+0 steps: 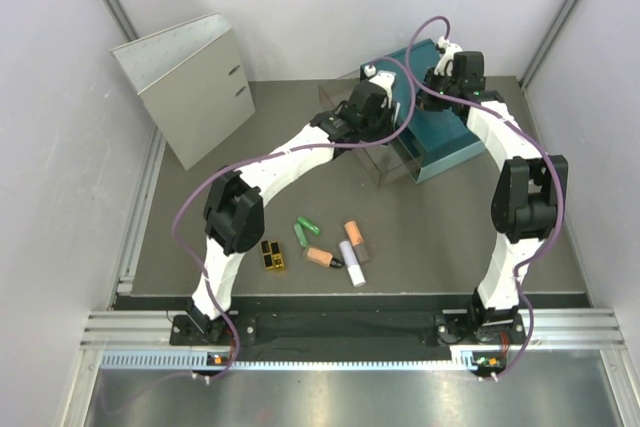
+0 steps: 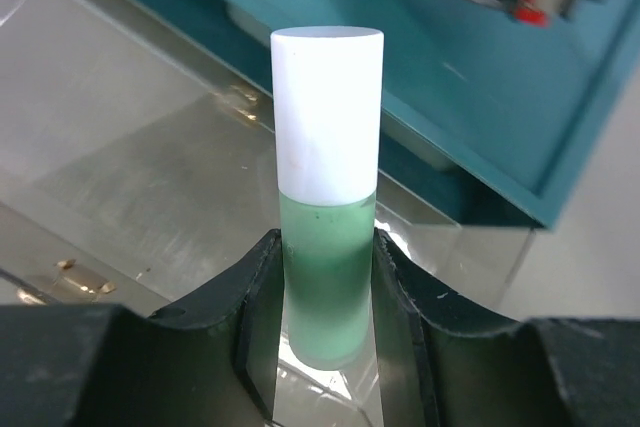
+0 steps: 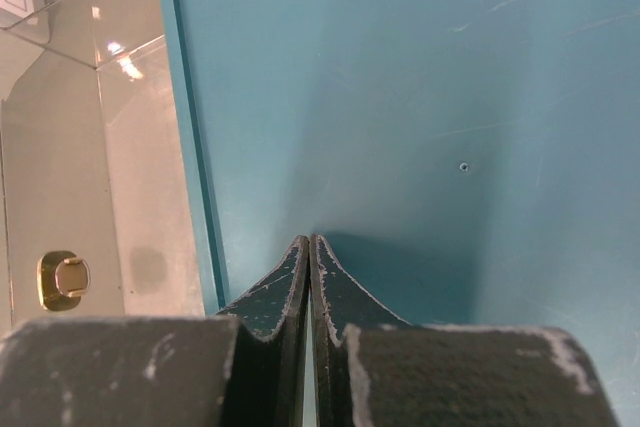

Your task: Organize the makeup

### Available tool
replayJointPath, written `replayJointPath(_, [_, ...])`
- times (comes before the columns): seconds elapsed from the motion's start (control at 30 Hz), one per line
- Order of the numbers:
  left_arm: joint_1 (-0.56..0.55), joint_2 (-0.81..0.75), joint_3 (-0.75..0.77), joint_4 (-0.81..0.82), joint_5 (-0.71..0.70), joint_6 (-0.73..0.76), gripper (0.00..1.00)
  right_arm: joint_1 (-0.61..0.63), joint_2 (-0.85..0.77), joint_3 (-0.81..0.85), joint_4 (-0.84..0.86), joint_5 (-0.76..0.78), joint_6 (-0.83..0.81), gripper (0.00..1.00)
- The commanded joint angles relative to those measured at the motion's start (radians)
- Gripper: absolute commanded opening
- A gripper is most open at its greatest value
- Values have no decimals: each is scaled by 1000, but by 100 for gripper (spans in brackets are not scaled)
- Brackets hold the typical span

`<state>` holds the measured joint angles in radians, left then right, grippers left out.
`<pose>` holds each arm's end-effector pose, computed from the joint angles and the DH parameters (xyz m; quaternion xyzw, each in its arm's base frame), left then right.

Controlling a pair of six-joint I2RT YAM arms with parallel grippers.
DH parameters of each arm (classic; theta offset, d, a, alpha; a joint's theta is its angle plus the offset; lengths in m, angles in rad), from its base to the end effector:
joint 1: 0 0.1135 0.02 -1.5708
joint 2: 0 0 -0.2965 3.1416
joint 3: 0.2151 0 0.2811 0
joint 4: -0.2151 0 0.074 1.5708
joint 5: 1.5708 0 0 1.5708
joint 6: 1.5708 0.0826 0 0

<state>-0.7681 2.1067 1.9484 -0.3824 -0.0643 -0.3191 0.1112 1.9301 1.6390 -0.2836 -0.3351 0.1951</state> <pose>0.4253 -0.4034 0.3039 0.1782 0.8515 -0.2307 0.4358 0.5258 0.0860 0.2871 -0.0433 0.8688 0.2166 0.4432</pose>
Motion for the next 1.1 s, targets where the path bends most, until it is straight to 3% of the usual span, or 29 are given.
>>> replayJointPath(0.0, [1,10,99,-47,-123,-141,0,13,73,-11,-144,24,-11,0])
replayJointPath(0.2, [15,45,162,-141,-184,-245,0,13,76,-8,-147,25,-10,0])
replayJointPath(0.53, [73,81,167,-164,-65,-400,1,13,81,2,-160,31,-14,0])
replayJointPath(0.57, [75,88,167,-153,-19,-396,14,13,81,2,-160,31,-14,0])
replayJointPath(0.6, [78,93,167,-130,6,-382,19,13,81,2,-160,31,-16,0])
replayJointPath(0.8, [85,150,218,-104,147,-365,34,13,81,5,-163,33,-14,0])
replayJointPath(0.93, [90,168,234,-96,155,-373,50,13,78,5,-166,36,-16,0])
replayJointPath(1.07, [93,165,234,-76,170,-364,61,12,76,4,-166,38,-16,0])
